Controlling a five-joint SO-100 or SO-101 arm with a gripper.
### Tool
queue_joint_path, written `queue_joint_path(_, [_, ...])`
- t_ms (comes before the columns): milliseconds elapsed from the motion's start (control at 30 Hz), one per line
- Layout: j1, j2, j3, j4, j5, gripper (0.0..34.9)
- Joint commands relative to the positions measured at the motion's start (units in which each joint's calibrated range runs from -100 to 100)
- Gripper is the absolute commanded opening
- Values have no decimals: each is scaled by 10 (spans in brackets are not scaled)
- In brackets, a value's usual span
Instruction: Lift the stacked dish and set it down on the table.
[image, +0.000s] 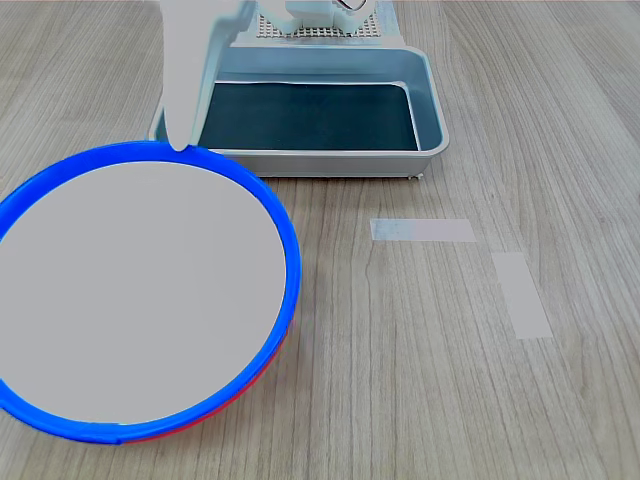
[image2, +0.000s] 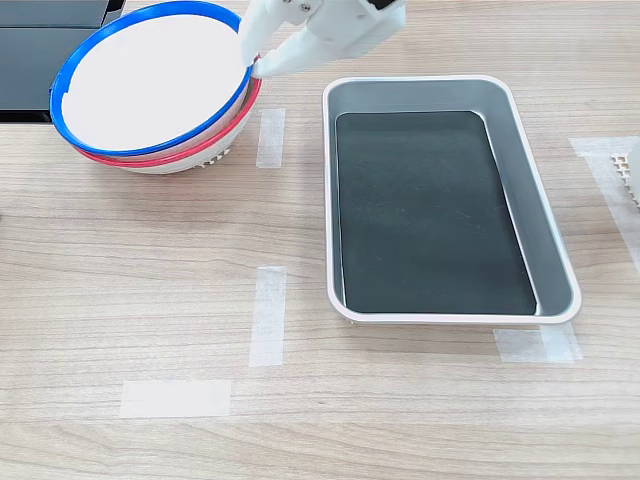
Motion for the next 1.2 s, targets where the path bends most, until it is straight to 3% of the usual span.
queue_joint_path(0, [-10,-44,0,-10,-1,0])
queue_joint_path(467, [-50,-119,52,-89,12,0])
queue_joint_path(600, [-38,-116,54,-23,39,2])
queue_joint_path(700, [-20,-87,47,47,57,59])
queue_joint_path(867, [-6,-40,17,81,60,72])
queue_joint_path(1167, [7,25,-58,72,49,79])
